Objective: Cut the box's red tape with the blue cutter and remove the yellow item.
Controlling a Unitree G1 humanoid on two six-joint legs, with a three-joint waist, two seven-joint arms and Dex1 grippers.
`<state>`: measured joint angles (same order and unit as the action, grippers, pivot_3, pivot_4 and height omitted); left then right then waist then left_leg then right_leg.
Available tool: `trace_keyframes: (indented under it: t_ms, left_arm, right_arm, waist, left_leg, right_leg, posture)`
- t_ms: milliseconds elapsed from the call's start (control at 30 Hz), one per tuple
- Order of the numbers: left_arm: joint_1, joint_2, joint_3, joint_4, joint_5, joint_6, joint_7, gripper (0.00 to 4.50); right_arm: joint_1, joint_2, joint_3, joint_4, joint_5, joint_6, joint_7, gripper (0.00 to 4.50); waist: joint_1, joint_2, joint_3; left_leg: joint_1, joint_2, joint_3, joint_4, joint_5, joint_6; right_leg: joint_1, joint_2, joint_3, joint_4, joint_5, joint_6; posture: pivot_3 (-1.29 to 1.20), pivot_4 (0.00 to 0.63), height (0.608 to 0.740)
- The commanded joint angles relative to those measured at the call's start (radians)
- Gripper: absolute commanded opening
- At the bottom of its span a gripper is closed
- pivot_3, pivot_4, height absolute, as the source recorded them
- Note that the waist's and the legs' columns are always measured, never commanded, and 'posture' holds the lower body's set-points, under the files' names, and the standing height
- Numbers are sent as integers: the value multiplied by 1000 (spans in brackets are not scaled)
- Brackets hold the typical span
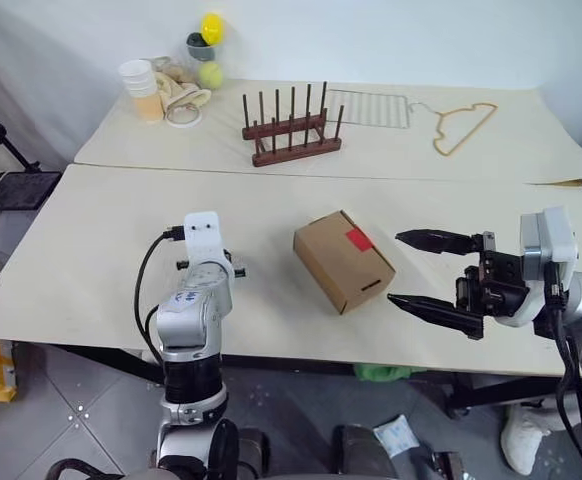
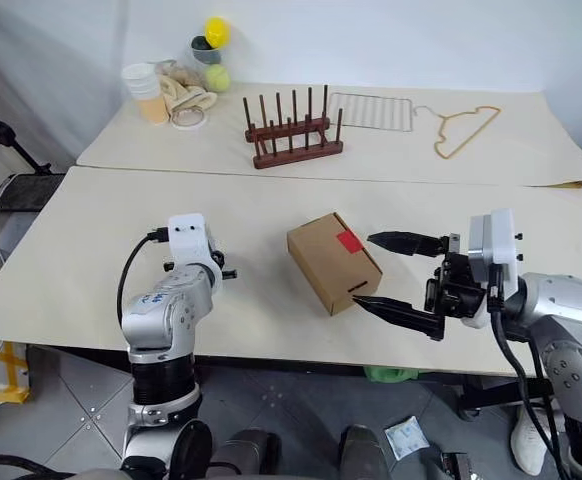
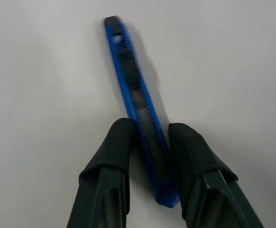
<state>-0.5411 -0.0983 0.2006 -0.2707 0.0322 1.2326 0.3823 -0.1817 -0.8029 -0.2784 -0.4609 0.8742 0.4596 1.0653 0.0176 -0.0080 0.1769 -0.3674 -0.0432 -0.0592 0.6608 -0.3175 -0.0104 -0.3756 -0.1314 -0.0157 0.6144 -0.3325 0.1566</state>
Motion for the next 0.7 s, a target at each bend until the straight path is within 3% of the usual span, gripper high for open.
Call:
trace_keyframes:
  t_ms: [33, 67, 233, 533, 600, 700]
  left_arm:
    - [62, 22, 73, 39, 70, 73, 53, 1484]
    - [65, 21, 75, 35, 72, 76, 53, 1484]
    - [86, 25, 87, 17, 74, 86, 44, 473]
    - [110, 52, 83, 13, 57, 82, 16, 475]
    - [124, 89, 58, 11, 30, 54, -41, 475]
    - [164, 201, 2, -21, -48, -122, -235, 475]
  right_arm:
    - [-12, 13, 1, -11, 1, -15, 0, 4500]
    - [-12, 16, 3, -12, 0, -15, 1, 4500]
    - [-18, 26, 11, -10, -8, -16, 4, 4500]
    - [-10, 43, 22, -22, -16, -21, 2, 4500]
    - [-6, 43, 22, -24, -17, -23, 2, 4500]
    - [-6, 40, 11, -22, -15, -22, 4, 4500]
  waist:
    - [0, 0, 0]
    - [0, 0, 0]
    - [0, 1, 0]
    - [-2, 4, -3]
    - [-4, 5, -3]
    - [-9, 7, -4]
  left_leg:
    - [0, 1, 0, 0, 0, -1]
    - [0, 2, 1, 0, -1, -1]
    - [0, 3, 2, 0, -1, -1]
    - [1, 4, 4, 0, -3, -1]
    - [2, 4, 4, 0, -3, -1]
    - [3, 5, 5, -1, -4, -2]
  right_leg:
    - [0, 1, 0, 0, 0, -1]
    - [0, 2, 0, 0, 0, -1]
    - [-1, 2, 2, -1, 0, -1]
    - [-1, 3, 3, -2, 0, -1]
    - [-1, 4, 3, -2, 0, -1]
    - [-1, 4, 4, -1, 0, -2]
  posture:
    - [0, 150, 740]
    - [0, 150, 740]
    - [0, 150, 740]
    - [0, 150, 740]
    - [0, 150, 740]
    - [0, 150, 740]
